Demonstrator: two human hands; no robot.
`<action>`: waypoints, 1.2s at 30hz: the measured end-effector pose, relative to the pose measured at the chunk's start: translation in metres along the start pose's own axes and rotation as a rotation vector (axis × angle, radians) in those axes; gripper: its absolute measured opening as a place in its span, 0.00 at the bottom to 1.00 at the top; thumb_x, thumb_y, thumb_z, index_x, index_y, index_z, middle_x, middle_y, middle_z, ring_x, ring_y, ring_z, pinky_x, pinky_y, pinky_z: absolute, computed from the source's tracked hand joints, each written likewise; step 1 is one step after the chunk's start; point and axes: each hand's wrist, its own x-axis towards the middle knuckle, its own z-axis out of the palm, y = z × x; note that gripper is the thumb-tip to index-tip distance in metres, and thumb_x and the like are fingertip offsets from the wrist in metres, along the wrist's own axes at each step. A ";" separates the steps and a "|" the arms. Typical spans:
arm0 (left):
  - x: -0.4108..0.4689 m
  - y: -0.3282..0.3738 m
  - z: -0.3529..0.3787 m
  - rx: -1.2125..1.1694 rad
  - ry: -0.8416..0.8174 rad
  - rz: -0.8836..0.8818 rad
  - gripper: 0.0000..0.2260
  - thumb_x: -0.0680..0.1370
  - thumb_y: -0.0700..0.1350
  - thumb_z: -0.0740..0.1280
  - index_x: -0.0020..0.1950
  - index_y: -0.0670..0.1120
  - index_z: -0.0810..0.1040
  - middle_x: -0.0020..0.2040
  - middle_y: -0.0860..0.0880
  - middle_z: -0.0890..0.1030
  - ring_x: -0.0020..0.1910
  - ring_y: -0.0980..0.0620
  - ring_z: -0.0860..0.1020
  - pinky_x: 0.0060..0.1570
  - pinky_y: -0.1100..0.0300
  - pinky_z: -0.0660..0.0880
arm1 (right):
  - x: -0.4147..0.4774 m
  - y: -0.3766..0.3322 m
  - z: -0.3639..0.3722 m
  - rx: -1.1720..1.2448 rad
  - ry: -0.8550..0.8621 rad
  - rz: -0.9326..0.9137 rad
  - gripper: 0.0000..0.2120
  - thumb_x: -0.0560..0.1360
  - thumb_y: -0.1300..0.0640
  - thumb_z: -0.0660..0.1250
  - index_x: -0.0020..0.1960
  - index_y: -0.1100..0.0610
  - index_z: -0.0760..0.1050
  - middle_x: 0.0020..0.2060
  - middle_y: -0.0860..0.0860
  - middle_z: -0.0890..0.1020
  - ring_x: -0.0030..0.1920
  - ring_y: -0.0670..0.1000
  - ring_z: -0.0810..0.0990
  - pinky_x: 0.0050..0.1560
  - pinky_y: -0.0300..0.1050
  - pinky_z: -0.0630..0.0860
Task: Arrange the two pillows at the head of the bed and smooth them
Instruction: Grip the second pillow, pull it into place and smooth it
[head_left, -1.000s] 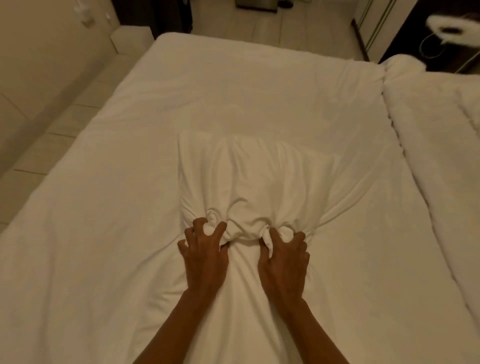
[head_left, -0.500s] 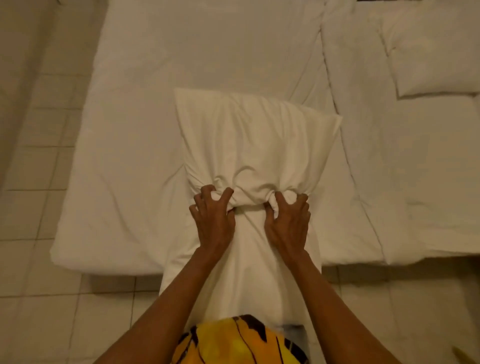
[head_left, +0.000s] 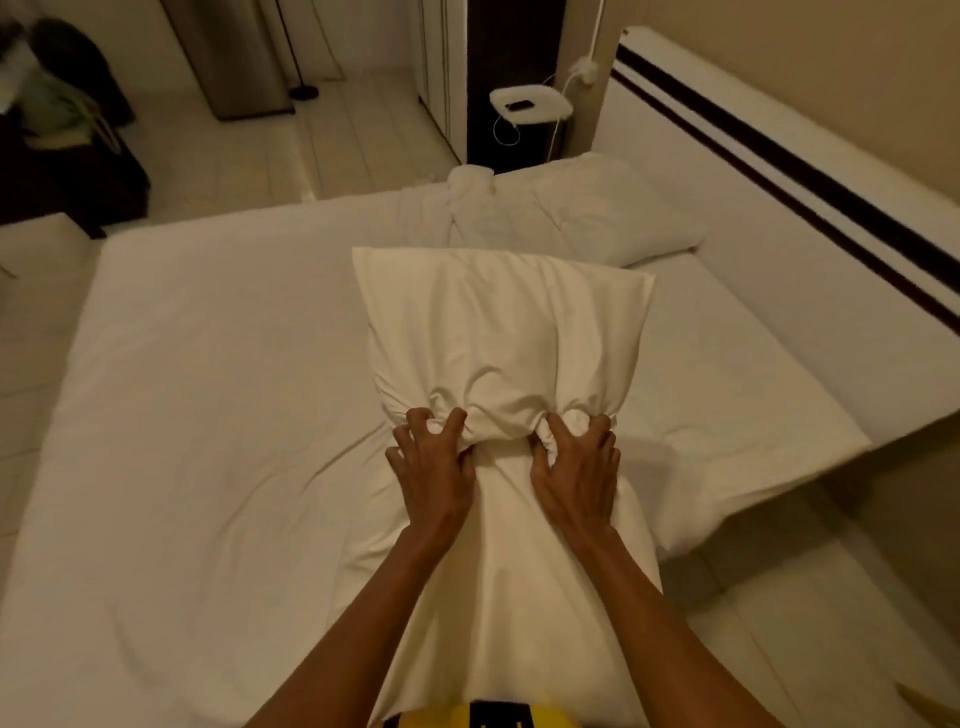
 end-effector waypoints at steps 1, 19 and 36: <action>-0.001 0.019 0.008 -0.006 -0.015 0.000 0.19 0.73 0.43 0.71 0.62 0.54 0.74 0.61 0.43 0.69 0.56 0.40 0.68 0.54 0.44 0.66 | 0.006 0.018 -0.008 0.006 0.004 0.016 0.18 0.72 0.50 0.65 0.61 0.49 0.79 0.54 0.62 0.72 0.49 0.63 0.73 0.49 0.56 0.72; 0.034 0.267 0.164 -0.042 -0.158 0.093 0.20 0.74 0.43 0.71 0.64 0.53 0.74 0.62 0.42 0.69 0.56 0.40 0.68 0.55 0.43 0.67 | 0.147 0.260 -0.079 -0.106 0.046 0.162 0.16 0.72 0.50 0.70 0.59 0.50 0.80 0.55 0.61 0.73 0.49 0.62 0.73 0.49 0.54 0.71; 0.088 0.459 0.300 -0.025 -0.158 -0.069 0.16 0.76 0.46 0.70 0.64 0.53 0.75 0.61 0.41 0.70 0.56 0.39 0.69 0.54 0.43 0.67 | 0.310 0.443 -0.103 -0.097 -0.059 0.079 0.15 0.73 0.51 0.70 0.60 0.50 0.79 0.56 0.63 0.73 0.51 0.64 0.73 0.51 0.58 0.71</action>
